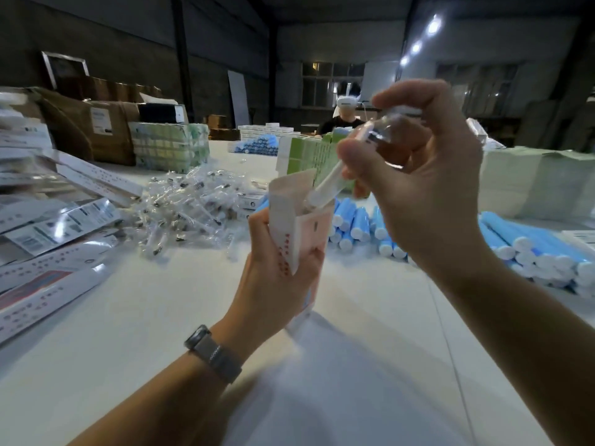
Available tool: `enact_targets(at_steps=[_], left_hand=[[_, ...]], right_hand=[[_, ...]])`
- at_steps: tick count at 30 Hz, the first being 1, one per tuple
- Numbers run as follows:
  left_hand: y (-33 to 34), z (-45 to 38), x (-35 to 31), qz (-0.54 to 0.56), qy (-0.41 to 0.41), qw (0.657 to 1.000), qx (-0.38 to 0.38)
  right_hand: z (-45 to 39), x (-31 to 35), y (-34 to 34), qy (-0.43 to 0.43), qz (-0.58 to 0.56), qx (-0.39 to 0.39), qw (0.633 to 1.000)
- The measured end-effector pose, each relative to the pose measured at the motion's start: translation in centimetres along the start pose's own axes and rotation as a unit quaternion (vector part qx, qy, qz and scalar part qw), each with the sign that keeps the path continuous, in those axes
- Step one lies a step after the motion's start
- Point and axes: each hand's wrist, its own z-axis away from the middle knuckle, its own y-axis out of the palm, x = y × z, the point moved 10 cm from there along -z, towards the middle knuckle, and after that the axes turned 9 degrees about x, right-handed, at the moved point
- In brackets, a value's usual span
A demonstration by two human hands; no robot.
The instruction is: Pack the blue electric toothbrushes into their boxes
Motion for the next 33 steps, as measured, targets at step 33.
enact_targets(at_steps=[33], left_hand=[[0.9, 0.4, -0.2, 0.038, 0.005, 0.998, 0.046]], right_hand=[[1.6, -3.1, 3.5, -0.002, 0.283, 0.093, 0.955]])
